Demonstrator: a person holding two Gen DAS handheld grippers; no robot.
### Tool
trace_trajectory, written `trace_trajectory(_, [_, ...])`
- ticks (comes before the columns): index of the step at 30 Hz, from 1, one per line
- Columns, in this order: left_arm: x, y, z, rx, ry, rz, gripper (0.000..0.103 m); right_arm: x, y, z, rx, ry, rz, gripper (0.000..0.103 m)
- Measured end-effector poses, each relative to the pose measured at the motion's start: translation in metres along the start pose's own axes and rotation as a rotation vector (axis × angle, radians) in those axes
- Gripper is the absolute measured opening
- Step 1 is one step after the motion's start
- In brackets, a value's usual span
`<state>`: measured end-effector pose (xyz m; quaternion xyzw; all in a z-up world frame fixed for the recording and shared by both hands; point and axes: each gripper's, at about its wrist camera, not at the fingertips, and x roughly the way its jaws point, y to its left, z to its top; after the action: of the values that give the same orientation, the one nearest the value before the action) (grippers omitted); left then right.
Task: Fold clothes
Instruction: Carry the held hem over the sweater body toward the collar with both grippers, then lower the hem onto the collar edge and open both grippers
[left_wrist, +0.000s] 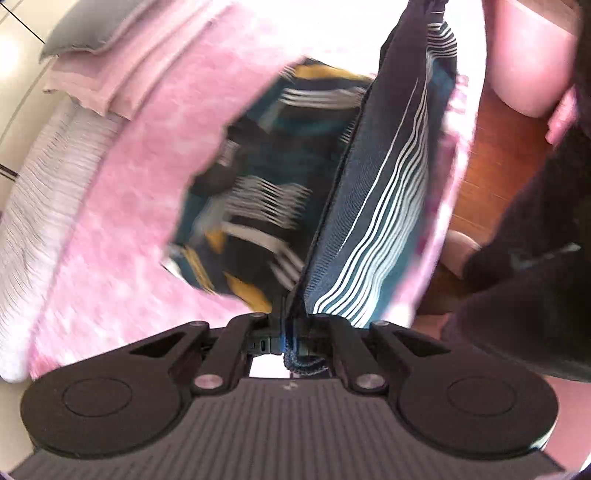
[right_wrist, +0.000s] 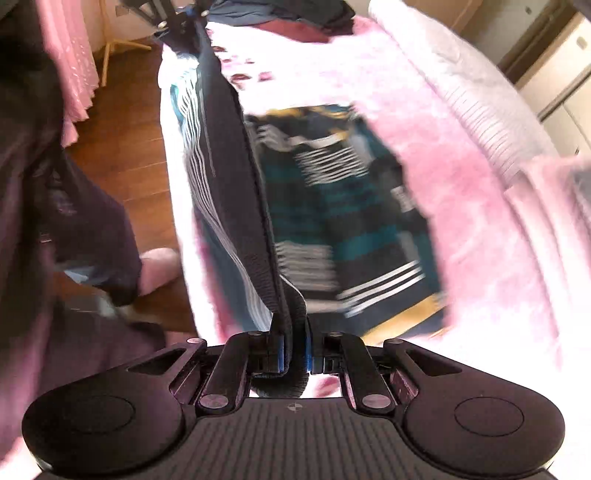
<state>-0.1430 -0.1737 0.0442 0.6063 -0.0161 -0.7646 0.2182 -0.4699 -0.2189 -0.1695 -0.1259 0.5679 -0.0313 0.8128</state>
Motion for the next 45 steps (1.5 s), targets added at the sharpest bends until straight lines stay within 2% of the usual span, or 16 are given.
trace_trajectory(3, [0.027, 0.048, 0.018, 0.010, -0.018, 0.013, 0.002, 0.019, -0.053, 0.015, -0.029, 0.016, -0.036, 0.008])
trace_trajectory(7, [0.078, 0.104, 0.026, 0.022, -0.045, -0.028, 0.002, 0.062, -0.110, 0.028, -0.018, 0.072, -0.040, 0.008])
trace_trajectory(12, [0.129, 0.153, 0.027, -0.003, -0.055, -0.099, 0.002, 0.105, -0.165, 0.030, 0.044, 0.160, -0.019, 0.008])
trace_trajectory(17, [0.170, 0.196, 0.031, -0.022, -0.055, -0.173, 0.002, 0.137, -0.203, 0.036, 0.109, 0.197, 0.003, 0.008])
trace_trajectory(23, [0.231, 0.225, 0.032, -0.104, 0.026, -0.241, 0.005, 0.181, -0.238, 0.031, 0.154, 0.219, 0.083, 0.008])
trace_trajectory(28, [0.272, 0.236, 0.023, -0.197, 0.050, -0.221, 0.005, 0.229, -0.258, 0.012, 0.236, 0.215, 0.147, 0.008])
trace_trajectory(31, [0.287, 0.234, 0.017, -0.236, 0.074, -0.211, 0.008, 0.245, -0.267, -0.003, 0.340, 0.190, 0.158, 0.009])
trace_trajectory(32, [0.291, 0.234, 0.015, -0.249, 0.081, -0.206, 0.010, 0.250, -0.271, -0.007, 0.377, 0.181, 0.160, 0.015])
trace_trajectory(33, [0.287, 0.237, 0.012, -0.284, 0.080, -0.190, 0.013, 0.249, -0.275, -0.013, 0.428, 0.171, 0.141, 0.027])
trace_trajectory(34, [0.283, 0.240, 0.010, -0.320, 0.078, -0.173, 0.019, 0.244, -0.280, -0.019, 0.491, 0.161, 0.103, 0.034])
trace_trajectory(35, [0.279, 0.244, 0.007, -0.356, 0.076, -0.157, 0.020, 0.238, -0.286, -0.024, 0.554, 0.150, 0.064, 0.046])
trace_trajectory(36, [0.275, 0.247, 0.004, -0.392, 0.075, -0.140, 0.020, 0.233, -0.291, -0.030, 0.617, 0.138, 0.025, 0.049])
trace_trajectory(39, [0.263, 0.257, -0.004, -0.499, 0.070, -0.089, 0.023, 0.204, -0.303, -0.057, 0.849, 0.074, -0.015, 0.049])
trace_trajectory(41, [0.255, 0.264, -0.010, -0.571, 0.067, -0.055, 0.032, 0.188, -0.301, -0.077, 0.994, 0.023, 0.007, 0.049])
trace_trajectory(45, [0.249, 0.265, -0.028, -0.767, 0.046, -0.109, 0.042, 0.185, -0.284, -0.101, 1.149, -0.020, 0.051, 0.049])
